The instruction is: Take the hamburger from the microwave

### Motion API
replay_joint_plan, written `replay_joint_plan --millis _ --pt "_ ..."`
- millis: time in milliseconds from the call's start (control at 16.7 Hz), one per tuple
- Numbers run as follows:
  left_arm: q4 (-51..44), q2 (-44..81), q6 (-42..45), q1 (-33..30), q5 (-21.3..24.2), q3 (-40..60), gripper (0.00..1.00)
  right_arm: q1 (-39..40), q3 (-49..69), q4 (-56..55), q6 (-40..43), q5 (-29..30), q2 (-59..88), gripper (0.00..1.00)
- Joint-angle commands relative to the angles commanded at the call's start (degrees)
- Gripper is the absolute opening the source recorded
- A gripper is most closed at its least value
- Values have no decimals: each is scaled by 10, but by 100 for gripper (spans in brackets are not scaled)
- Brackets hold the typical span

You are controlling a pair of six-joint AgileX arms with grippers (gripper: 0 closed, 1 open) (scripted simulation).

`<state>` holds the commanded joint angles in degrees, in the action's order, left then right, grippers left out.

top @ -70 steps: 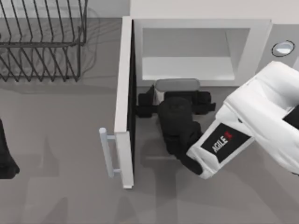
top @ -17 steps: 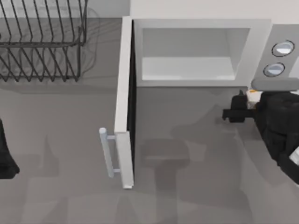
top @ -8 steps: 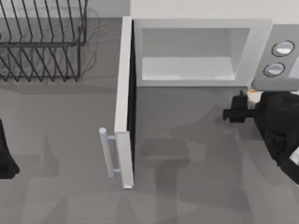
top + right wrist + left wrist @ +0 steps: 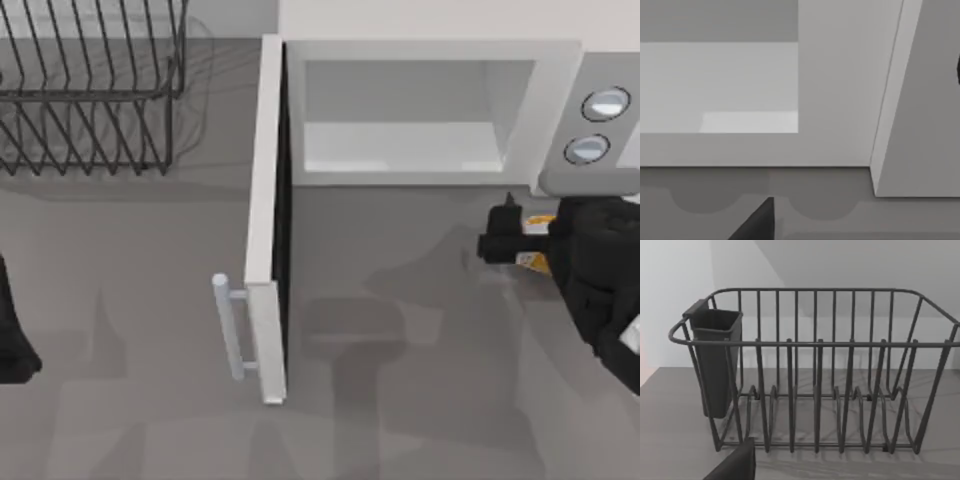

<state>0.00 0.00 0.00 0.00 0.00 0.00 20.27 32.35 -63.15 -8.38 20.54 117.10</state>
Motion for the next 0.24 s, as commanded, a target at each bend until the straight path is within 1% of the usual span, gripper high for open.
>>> replay_joint_plan --millis 240 --pt "0 0 0 0 0 0 100 0 0 0 0 0 0 100"
